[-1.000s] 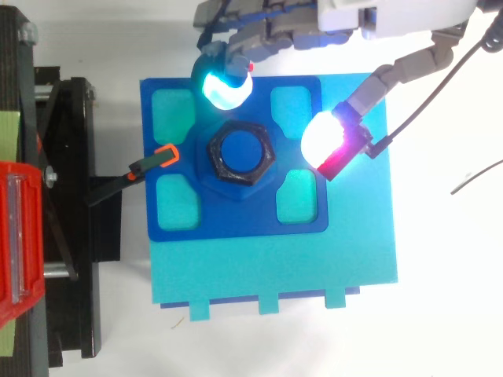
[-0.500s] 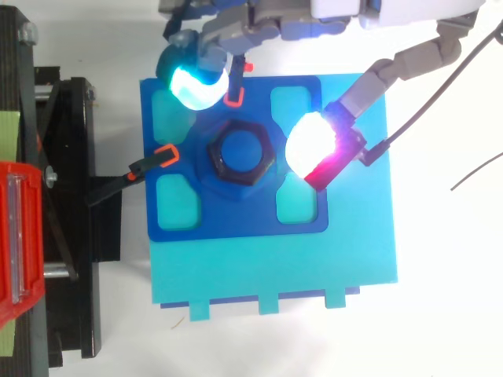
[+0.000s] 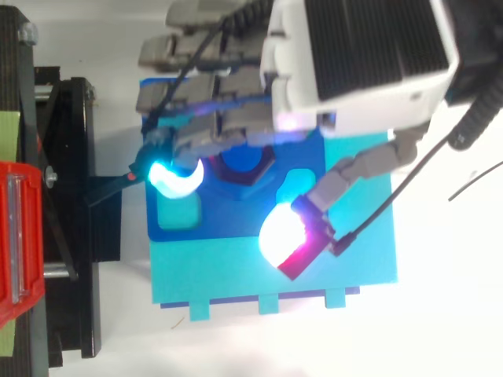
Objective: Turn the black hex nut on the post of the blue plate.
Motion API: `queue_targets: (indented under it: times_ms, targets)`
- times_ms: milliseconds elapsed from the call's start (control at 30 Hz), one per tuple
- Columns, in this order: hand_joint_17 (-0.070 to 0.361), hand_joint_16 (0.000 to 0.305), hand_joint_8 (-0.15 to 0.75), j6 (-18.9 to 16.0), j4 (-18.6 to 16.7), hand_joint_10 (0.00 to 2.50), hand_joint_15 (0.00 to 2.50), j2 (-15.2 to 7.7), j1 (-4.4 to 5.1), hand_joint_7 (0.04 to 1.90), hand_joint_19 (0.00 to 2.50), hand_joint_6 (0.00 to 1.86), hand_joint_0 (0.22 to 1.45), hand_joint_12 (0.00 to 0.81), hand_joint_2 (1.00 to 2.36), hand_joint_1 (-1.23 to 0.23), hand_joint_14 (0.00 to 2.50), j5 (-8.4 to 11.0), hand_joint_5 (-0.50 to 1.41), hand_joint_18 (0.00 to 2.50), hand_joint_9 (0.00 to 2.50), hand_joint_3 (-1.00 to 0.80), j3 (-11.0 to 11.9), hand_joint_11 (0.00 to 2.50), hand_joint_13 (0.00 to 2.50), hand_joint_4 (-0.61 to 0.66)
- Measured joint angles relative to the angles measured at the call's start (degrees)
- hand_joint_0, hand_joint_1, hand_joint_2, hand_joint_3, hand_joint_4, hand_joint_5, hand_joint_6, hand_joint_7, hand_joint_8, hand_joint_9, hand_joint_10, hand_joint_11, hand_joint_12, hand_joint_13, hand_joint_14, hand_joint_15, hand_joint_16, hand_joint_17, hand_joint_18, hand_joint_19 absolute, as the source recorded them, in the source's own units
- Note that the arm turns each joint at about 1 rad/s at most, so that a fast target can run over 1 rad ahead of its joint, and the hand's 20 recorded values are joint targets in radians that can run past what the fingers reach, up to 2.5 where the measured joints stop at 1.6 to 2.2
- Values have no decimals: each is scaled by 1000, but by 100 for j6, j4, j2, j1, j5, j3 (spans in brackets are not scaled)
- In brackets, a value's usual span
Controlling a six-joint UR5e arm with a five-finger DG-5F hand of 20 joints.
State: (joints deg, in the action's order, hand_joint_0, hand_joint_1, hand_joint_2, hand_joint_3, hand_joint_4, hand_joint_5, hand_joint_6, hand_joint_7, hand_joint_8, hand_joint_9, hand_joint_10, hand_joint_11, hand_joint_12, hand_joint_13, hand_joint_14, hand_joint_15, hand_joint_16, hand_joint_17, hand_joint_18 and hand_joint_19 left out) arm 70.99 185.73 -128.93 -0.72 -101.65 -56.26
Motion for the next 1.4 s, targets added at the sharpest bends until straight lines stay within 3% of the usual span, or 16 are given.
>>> queue_targets:
  times_ms: [133, 400, 967, 1400]
  targets:
    - [97, 43, 181, -30, 62, 1, 48, 0, 143, 746, 79, 502, 431, 308, 1000, -552, 2, 143, -217, 0, 266, -500, -29, 0, 69, 142]
    - [98, 44, 182, -34, 164, 0, 46, 0, 216, 746, 79, 502, 432, 308, 1000, -551, 0, 186, -217, 0, 264, -500, -33, 0, 71, 142]
    - [98, 44, 182, -23, 133, 1, 56, -1, 217, 748, 78, 502, 434, 308, 1000, -550, 1, 162, -216, 0, 265, -500, -171, 0, 76, 143]
    - [97, 43, 182, 297, 147, 1, 48, 0, 63, 746, 82, 502, 435, 307, 1000, -551, 2, -20, -216, 0, 263, -500, -169, 0, 82, 141]
